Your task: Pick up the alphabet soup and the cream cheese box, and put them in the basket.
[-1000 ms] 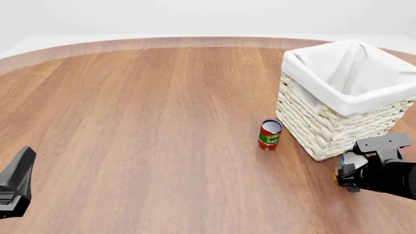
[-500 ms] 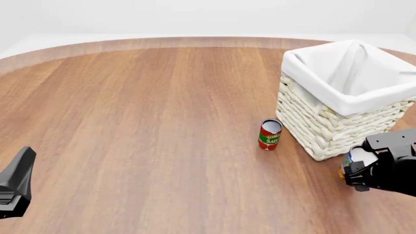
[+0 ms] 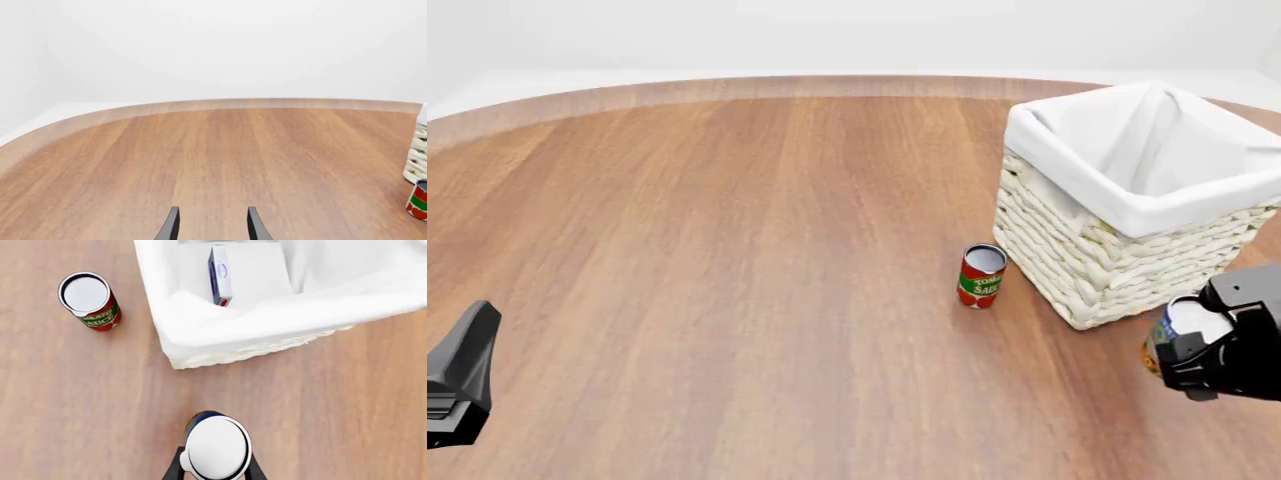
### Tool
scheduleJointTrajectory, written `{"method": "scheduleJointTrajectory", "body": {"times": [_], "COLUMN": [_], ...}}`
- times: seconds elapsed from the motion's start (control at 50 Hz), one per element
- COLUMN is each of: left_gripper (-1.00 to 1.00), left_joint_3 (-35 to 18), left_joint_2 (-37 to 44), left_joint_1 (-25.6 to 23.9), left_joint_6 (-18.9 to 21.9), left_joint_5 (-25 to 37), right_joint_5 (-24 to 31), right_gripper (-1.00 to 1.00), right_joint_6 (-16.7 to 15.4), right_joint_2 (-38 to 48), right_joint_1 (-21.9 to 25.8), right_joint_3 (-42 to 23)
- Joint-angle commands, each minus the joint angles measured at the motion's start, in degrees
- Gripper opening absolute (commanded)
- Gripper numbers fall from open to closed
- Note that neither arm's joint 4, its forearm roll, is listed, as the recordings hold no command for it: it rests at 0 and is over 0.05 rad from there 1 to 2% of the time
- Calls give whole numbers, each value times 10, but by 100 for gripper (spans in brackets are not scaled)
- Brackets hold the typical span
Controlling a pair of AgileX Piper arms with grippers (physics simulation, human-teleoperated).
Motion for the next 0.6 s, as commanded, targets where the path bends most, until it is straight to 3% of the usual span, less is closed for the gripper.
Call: {"method": "scheduleJointTrajectory", "body": {"times": [0.02, 0.6], "left_gripper": [100, 100], "left_joint_3": [0, 0], "left_joint_2": [0, 0], "left_joint_1": [0, 0], "left_joint_6": [0, 0], "left_joint_5": [0, 0], "right_joint_5": [52, 202], "right_gripper": [-100, -100], "right_joint_6": [-6, -38], "right_joint_2": [-37, -118], "right_joint_1": [-3, -9], "right_joint_3": [-15, -111]}}
